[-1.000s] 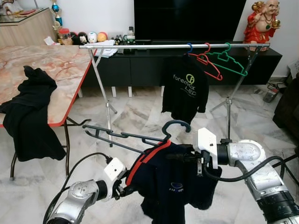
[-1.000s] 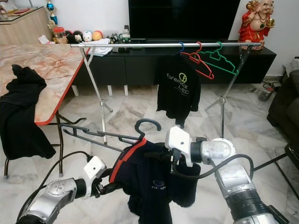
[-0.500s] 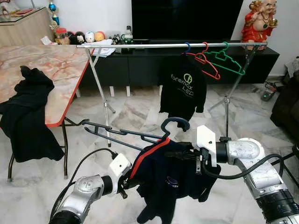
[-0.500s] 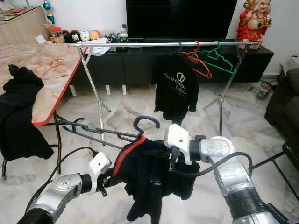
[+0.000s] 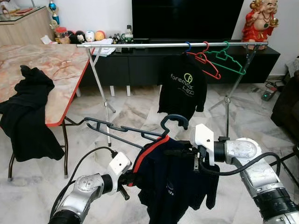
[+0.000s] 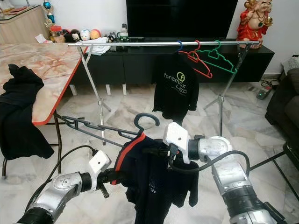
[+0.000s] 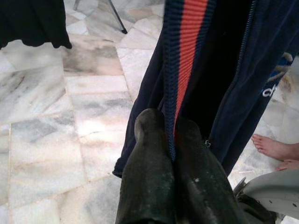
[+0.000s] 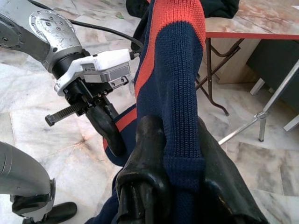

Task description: Hang hanger

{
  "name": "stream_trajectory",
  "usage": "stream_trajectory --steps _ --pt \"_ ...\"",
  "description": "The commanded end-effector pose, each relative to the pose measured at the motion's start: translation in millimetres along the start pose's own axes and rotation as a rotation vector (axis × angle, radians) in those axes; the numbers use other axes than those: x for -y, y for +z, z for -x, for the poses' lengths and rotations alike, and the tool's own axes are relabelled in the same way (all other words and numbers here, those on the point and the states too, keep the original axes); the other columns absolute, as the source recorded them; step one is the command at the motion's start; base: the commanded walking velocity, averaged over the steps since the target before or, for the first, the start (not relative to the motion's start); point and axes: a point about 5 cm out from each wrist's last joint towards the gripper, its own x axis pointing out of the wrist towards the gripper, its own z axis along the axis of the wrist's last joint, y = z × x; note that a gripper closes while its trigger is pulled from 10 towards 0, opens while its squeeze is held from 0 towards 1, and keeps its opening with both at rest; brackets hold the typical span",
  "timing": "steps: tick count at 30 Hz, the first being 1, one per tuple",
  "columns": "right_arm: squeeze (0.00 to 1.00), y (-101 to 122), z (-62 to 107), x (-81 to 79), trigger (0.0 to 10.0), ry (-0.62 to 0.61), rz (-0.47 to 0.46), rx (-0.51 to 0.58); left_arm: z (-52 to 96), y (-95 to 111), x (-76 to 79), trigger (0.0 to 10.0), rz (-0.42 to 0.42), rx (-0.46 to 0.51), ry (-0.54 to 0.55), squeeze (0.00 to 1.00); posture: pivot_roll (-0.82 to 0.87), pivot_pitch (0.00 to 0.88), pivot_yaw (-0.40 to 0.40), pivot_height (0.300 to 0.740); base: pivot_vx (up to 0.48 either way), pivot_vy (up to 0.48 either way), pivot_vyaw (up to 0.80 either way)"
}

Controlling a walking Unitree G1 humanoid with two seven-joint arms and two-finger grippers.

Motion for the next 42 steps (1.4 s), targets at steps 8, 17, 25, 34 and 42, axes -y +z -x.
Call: stream_trajectory --steps 8,17,25,34,42 --pt "0.00 3 -1.1 5.5 0.0 -0.025 0.032 -0.003 3.8 -14 -0.1 0.0 -0.029 -0.078 0.051 0.00 -0.01 0.085 0.001 0.740 0.000 0.000 0.00" --pt "0.00 -35 13.6 1.0 0.0 -0.038 0.057 -0.239 15.6 -33 -16.2 0.0 -0.041 -0.199 0.264 0.00 -0.01 0.089 0.000 0.740 0.000 0.000 0.00" --pt "0.00 -50 20.1 -11.1 0.0 -0.033 -0.072 -0.157 19.3 -43 -14.0 0.0 -0.041 -0.246 0.295 0.00 0.00 0.091 0.005 0.740 0.000 0.000 0.00" --pt "0.00 -81 50.2 -25.2 0.0 0.023 -0.130 -0.326 22.4 -47 -19.5 7.5 -0.016 -0.276 0.356 0.00 0.00 0.096 0.011 0.740 0.000 0.000 0.00" --pt "0.00 -100 81.5 -33.7 0.0 0.082 -0.118 -0.512 21.7 -47 -20.1 10.0 -0.002 -0.280 0.360 0.00 -0.01 0.098 0.018 0.740 0.000 0.000 0.00"
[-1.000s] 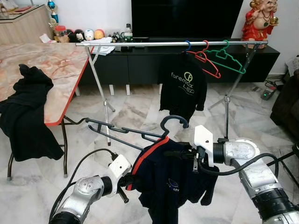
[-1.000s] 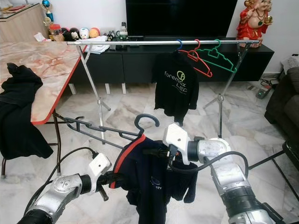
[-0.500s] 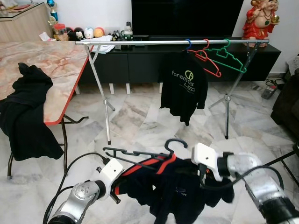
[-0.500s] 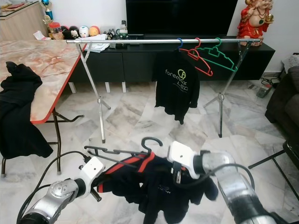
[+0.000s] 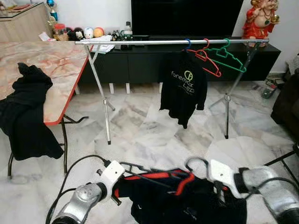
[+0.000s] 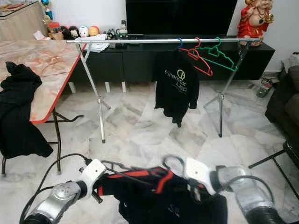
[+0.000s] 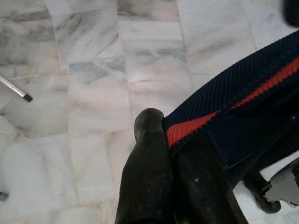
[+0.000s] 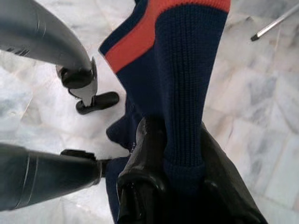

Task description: Hang hanger

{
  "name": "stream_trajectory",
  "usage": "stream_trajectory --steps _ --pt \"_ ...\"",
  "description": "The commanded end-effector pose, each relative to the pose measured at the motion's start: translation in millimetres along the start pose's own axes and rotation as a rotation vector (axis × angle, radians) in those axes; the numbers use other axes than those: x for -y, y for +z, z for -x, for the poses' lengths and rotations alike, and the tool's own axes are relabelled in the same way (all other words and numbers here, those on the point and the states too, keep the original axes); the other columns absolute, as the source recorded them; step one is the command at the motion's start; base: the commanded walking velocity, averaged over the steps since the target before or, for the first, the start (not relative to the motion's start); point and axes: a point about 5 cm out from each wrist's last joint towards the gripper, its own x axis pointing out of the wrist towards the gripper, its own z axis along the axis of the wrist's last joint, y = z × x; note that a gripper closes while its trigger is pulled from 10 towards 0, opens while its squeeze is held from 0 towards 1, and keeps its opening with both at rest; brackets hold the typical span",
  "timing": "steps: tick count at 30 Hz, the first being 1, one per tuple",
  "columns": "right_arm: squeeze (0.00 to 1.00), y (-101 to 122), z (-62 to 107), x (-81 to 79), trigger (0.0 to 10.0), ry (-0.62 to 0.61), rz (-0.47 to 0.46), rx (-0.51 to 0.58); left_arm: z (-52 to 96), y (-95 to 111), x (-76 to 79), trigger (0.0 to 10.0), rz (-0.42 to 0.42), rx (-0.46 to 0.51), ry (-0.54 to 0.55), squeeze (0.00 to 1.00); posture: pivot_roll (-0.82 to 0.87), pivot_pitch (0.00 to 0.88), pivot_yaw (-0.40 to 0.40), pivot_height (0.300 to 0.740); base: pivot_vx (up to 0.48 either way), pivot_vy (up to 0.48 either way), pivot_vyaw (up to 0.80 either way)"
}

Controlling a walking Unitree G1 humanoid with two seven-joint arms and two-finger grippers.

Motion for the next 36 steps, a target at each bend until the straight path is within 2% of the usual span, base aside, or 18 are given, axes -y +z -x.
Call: stream_trajectory --steps 1,9,12,13,17,18,22,24,27,29,31,36 --pt "0.00 -11 16.0 1.6 0.0 -0.022 -0.009 -0.052 9.7 -15 -16.3 10.0 0.026 -0.075 0.066 0.00 -0.01 0.098 0.018 0.740 0.000 0.000 0.00" --pt "0.00 -17 19.9 -1.5 0.0 0.025 0.020 -0.115 10.0 -12 -19.6 10.0 0.032 -0.070 0.078 0.00 0.00 0.101 0.021 0.740 0.000 0.000 0.00" --pt "0.00 -16 20.8 4.4 0.0 -0.034 0.001 -0.081 10.7 -13 -21.9 10.0 0.036 -0.072 0.088 0.00 0.00 0.102 0.022 0.740 0.000 0.000 0.00" --pt "0.00 -10 25.0 9.5 0.0 -0.076 -0.031 0.001 11.7 -12 -24.4 10.0 0.038 -0.070 0.105 0.00 0.01 0.104 0.024 0.740 0.000 0.000 0.00" --pt "0.00 -7 32.2 11.6 0.0 -0.083 -0.051 0.066 13.2 -13 -29.5 10.0 0.054 -0.075 0.130 0.00 0.00 0.105 0.025 0.740 0.000 0.000 0.00" --pt "0.00 -9 34.9 12.5 0.0 -0.096 -0.046 0.048 13.7 -12 -32.9 10.0 0.062 -0.078 0.149 0.00 0.00 0.107 0.025 0.740 0.000 0.000 0.00" --pt "0.00 -27 38.9 1.1 0.0 -0.011 -0.032 -0.102 11.9 -7 -35.7 10.0 0.085 -0.067 0.158 0.00 0.00 0.104 0.027 0.740 0.000 0.000 0.00" --pt "0.00 -30 39.0 -4.4 0.0 0.038 -0.045 -0.118 11.1 -3 -37.4 10.0 0.087 -0.057 0.162 0.00 0.00 0.103 0.026 0.740 0.000 0.000 0.00" --pt "0.00 -35 38.6 -6.0 0.0 0.043 -0.040 -0.163 11.4 -1 -39.6 10.0 0.081 -0.056 0.167 0.00 0.00 0.104 0.026 0.740 0.000 0.000 0.00" --pt "0.00 -45 39.0 -9.3 0.0 0.057 -0.024 -0.264 12.8 -1 -44.5 10.0 0.074 -0.061 0.182 0.00 0.00 0.104 0.026 0.740 0.000 0.000 0.00" --pt "0.00 -48 39.6 -7.3 0.0 0.025 -0.021 -0.292 14.3 1 -48.3 10.0 0.070 -0.061 0.190 0.00 0.00 0.106 0.025 0.740 0.000 0.000 0.00" --pt "0.00 -45 36.3 -3.1 0.0 -0.020 0.002 -0.285 16.0 6 -52.7 10.0 0.063 -0.050 0.190 0.00 0.00 0.107 0.025 0.740 0.000 0.000 0.00"
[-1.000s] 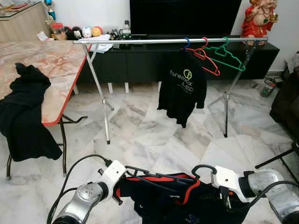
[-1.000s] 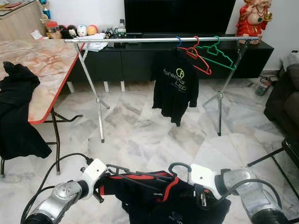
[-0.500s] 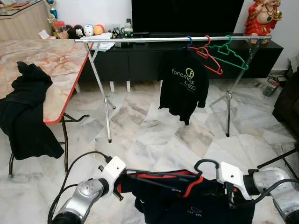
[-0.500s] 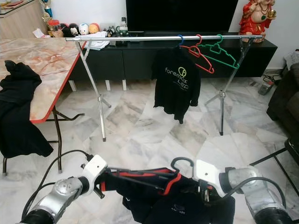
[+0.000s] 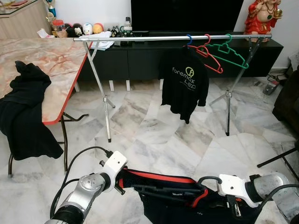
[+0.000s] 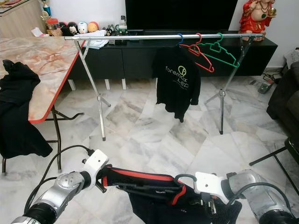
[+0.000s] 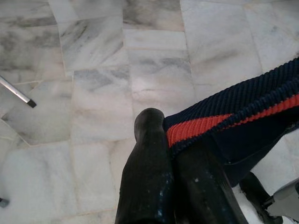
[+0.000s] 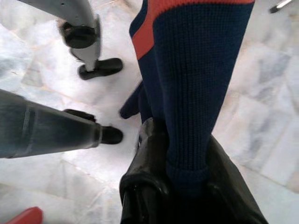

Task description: Hang hanger

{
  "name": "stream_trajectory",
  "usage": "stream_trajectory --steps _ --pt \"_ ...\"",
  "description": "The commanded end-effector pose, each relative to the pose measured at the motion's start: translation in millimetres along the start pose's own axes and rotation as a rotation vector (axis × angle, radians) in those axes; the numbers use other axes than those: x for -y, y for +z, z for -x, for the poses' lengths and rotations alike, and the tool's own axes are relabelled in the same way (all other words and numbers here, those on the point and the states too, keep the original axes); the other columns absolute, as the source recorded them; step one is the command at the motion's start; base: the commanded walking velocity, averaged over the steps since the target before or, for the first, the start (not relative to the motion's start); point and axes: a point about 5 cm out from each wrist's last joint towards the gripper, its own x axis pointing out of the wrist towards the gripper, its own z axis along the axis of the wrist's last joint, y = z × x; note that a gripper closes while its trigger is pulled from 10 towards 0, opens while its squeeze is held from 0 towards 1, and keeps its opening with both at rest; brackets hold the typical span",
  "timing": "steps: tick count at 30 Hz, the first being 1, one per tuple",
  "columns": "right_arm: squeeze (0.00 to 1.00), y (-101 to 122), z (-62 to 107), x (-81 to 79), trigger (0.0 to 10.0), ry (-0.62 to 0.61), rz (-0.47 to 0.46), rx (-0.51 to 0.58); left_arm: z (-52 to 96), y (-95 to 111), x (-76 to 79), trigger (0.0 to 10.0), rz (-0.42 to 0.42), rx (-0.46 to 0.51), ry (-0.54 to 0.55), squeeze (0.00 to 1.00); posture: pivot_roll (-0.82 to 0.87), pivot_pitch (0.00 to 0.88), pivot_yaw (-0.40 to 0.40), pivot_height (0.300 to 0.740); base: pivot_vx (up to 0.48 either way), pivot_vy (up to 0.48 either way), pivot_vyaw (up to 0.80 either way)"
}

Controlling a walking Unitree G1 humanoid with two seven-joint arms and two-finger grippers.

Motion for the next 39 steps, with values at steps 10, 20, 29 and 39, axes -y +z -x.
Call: stream_trajectory --steps 10,20,29,39 --pt "0.00 -31 13.6 -0.2 0.0 -0.067 -0.023 -0.241 21.5 -4 -36.9 10.0 -0.041 -0.069 0.080 0.00 0.00 0.108 0.022 0.740 0.000 0.000 0.00" --pt "0.00 -33 -1.2 10.0 0.0 -0.226 -0.026 -0.331 39.9 38 -3.5 10.0 -0.176 0.053 -0.342 0.00 0.02 0.110 0.021 0.740 0.000 0.000 0.00" --pt "0.00 -23 -7.1 17.3 0.0 -0.298 -0.049 -0.277 49.9 28 7.0 10.0 -0.223 -0.036 -0.451 0.00 0.02 0.109 0.023 0.740 0.000 0.000 0.00" --pt "0.00 4 -13.6 26.0 0.0 -0.316 -0.115 -0.066 53.9 19 15.5 10.0 -0.261 -0.120 -0.479 0.00 0.01 0.109 0.022 0.740 0.000 0.000 0.00"
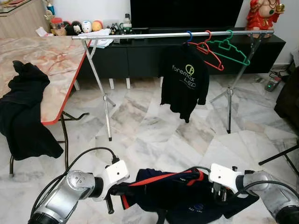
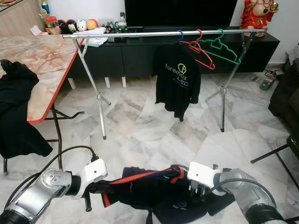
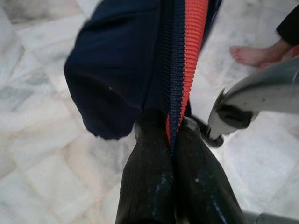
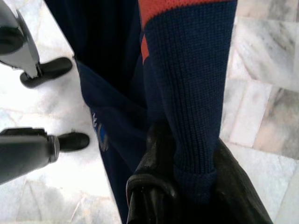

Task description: Hang hanger

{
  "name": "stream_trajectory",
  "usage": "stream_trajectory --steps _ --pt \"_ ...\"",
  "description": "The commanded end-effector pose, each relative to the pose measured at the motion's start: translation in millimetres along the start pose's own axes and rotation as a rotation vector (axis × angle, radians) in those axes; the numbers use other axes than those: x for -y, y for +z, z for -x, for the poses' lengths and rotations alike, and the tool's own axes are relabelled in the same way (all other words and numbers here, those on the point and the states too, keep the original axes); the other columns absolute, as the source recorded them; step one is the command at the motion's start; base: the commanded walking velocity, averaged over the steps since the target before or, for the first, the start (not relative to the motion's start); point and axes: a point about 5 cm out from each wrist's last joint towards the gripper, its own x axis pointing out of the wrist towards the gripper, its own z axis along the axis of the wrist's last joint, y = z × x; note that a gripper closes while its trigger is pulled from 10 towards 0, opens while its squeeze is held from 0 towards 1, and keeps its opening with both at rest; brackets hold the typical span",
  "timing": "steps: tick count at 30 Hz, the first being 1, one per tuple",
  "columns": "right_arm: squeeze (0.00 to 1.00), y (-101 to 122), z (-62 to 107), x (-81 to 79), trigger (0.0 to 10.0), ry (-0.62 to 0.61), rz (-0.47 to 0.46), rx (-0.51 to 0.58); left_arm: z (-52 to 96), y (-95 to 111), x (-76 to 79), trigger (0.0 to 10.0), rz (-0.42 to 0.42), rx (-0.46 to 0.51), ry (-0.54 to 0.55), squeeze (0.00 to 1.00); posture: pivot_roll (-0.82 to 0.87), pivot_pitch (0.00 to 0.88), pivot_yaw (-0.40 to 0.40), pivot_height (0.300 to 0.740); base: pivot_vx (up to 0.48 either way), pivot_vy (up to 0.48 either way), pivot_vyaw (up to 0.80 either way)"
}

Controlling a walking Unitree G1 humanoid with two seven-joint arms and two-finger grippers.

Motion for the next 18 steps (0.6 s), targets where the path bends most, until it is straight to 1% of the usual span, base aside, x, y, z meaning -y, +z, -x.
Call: stream_trajectory --steps 1,2,3,4,5,7,8,9,10,13,14,17,18 --pt "0.00 0 6.0 6.8 0.0 -0.024 -0.004 -0.005 7.0 1 1.6 10.0 0.008 -0.017 -0.011 0.00 0.01 0.109 0.022 0.740 0.000 0.000 0.00" --pt "0.00 -1 5.8 6.3 0.0 -0.021 0.001 -0.010 7.4 3 2.3 10.0 0.011 -0.009 -0.015 0.00 0.01 0.109 0.021 0.740 0.000 0.000 0.00" --pt "0.00 -3 4.1 4.6 0.0 -0.020 0.001 -0.026 8.2 12 1.7 10.0 0.023 0.044 -0.013 0.00 0.01 0.110 0.019 0.740 0.000 0.000 0.00" --pt "0.00 -3 4.1 4.6 0.0 -0.020 0.001 -0.026 8.2 12 1.7 10.0 0.023 0.044 -0.013 0.00 0.01 0.110 0.019 0.740 0.000 0.000 0.00" --pt "0.00 -7 -1.1 -1.3 0.0 -0.008 0.014 -0.061 11.1 34 0.7 10.0 0.052 0.175 -0.019 0.00 0.02 0.109 0.018 0.740 0.000 0.000 0.00" --pt "0.00 -8 -8.3 -8.3 0.0 0.004 -0.005 -0.070 16.4 56 3.0 10.0 0.061 0.304 -0.054 0.00 0.02 0.110 0.018 0.740 0.000 0.000 0.00" --pt "0.00 -8 -8.3 -8.3 0.0 0.004 -0.005 -0.070 16.4 56 3.0 10.0 0.061 0.304 -0.054 0.00 0.02 0.110 0.018 0.740 0.000 0.000 0.00" --pt "0.00 -6 -11.7 -10.7 0.0 0.001 -0.012 -0.066 18.5 64 6.9 10.0 0.048 0.336 -0.084 0.00 0.02 0.109 0.019 0.740 0.000 0.000 0.00" --pt "0.00 -6 -11.7 -10.7 0.0 0.001 -0.012 -0.066 18.5 64 6.9 10.0 0.048 0.336 -0.084 0.00 0.02 0.109 0.019 0.740 0.000 0.000 0.00" --pt "0.00 -4 -17.9 -12.0 0.0 -0.048 -0.028 -0.071 20.9 71 18.6 10.0 0.043 0.369 -0.162 0.00 0.02 0.109 0.019 0.740 0.000 0.000 0.00" --pt "0.00 -2 -20.1 -12.1 0.0 -0.064 -0.042 -0.060 20.6 71 22.7 10.0 0.039 0.368 -0.185 0.00 0.02 0.108 0.020 0.740 0.000 0.000 0.00" --pt "0.00 1 -22.1 -11.8 0.0 -0.081 -0.064 -0.043 19.8 70 25.5 10.0 0.032 0.359 -0.197 0.00 0.02 0.108 0.020 0.740 0.000 0.000 0.00" --pt "0.00 4 -24.1 -11.7 0.0 -0.092 -0.091 -0.019 18.8 70 27.7 10.0 0.029 0.353 -0.200 0.00 0.02 0.108 0.020 0.740 0.000 0.000 0.00"
